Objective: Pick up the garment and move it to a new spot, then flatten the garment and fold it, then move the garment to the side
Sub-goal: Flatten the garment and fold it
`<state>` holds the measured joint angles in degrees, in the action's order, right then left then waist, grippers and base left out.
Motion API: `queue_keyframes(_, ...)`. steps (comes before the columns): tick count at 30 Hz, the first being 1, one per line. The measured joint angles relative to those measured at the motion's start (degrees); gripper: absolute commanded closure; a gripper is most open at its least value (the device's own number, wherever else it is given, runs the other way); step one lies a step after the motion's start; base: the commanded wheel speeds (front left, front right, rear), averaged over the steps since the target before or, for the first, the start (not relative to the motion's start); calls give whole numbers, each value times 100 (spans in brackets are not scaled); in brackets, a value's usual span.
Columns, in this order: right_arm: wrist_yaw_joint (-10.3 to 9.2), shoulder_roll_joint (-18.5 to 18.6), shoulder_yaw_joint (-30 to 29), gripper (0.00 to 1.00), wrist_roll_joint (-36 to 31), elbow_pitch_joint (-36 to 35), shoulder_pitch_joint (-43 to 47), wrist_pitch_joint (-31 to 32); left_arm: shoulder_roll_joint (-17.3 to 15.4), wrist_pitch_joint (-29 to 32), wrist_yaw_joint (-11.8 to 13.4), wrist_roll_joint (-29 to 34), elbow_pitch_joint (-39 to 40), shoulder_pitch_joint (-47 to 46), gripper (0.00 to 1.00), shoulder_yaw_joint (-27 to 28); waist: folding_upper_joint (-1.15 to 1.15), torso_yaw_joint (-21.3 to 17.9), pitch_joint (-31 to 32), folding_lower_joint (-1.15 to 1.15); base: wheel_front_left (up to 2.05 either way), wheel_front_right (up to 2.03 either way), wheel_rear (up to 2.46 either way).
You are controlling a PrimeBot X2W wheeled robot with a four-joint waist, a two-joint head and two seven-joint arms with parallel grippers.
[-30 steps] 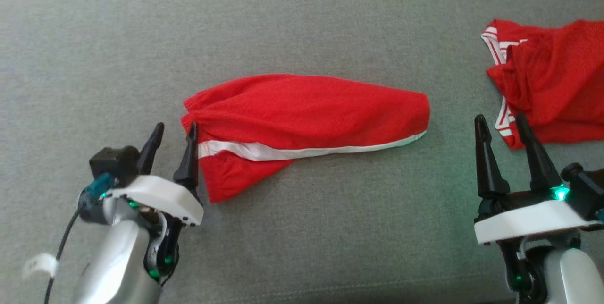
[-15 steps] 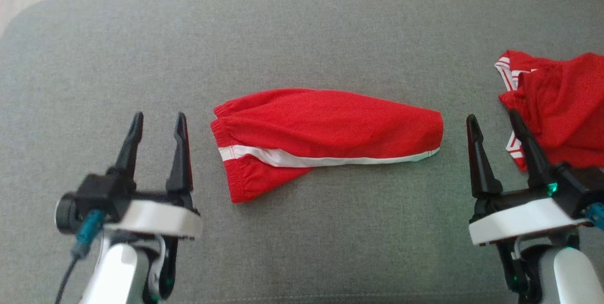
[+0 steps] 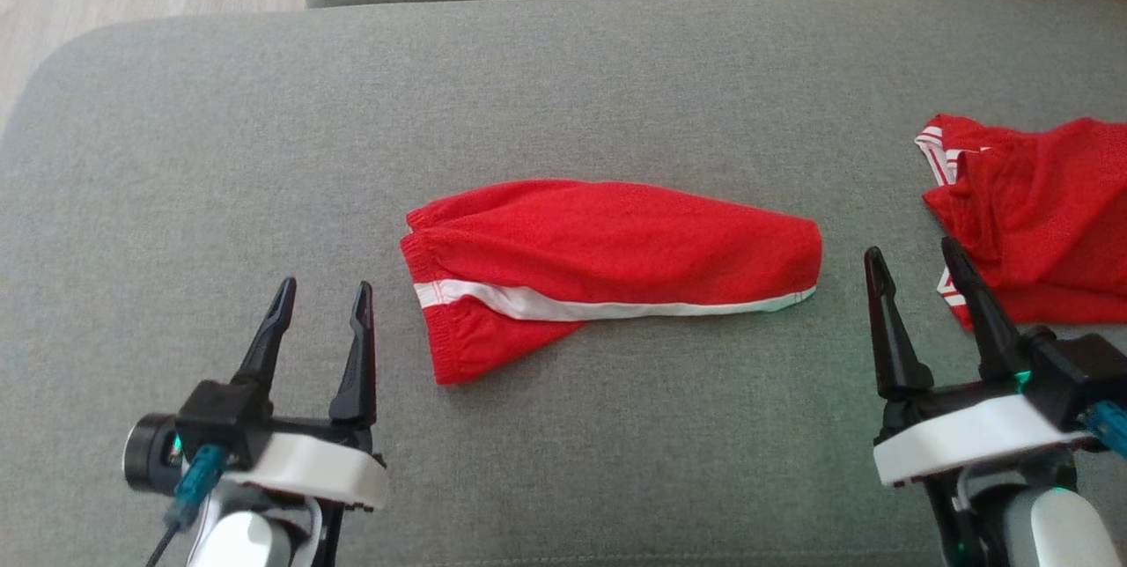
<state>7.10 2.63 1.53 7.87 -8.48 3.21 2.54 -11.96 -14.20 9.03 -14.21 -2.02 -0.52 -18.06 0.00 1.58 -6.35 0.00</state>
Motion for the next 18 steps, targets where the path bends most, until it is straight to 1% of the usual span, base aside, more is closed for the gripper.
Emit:
queue_keyframes(11, 0, 0, -36, 0, 81, -4, 1, 0, -29, 51, -15, -70, -3, -3, 0, -47, 0, -23, -33, 0, 0, 0, 0)
queue_keyframes(14, 0, 0, -63, 0, 115, -10, 1, -1, -36, 130, -222, -187, -108, -51, 0, -149, 0, 1, -88, 0, 0, 0, 0)
queue_keyframes(18, 0, 0, -53, 0, 170, -11, -6, -1, 13, 516, -563, -497, -568, -439, 0, -271, 0, 32, -215, 0, 0, 0, 0)
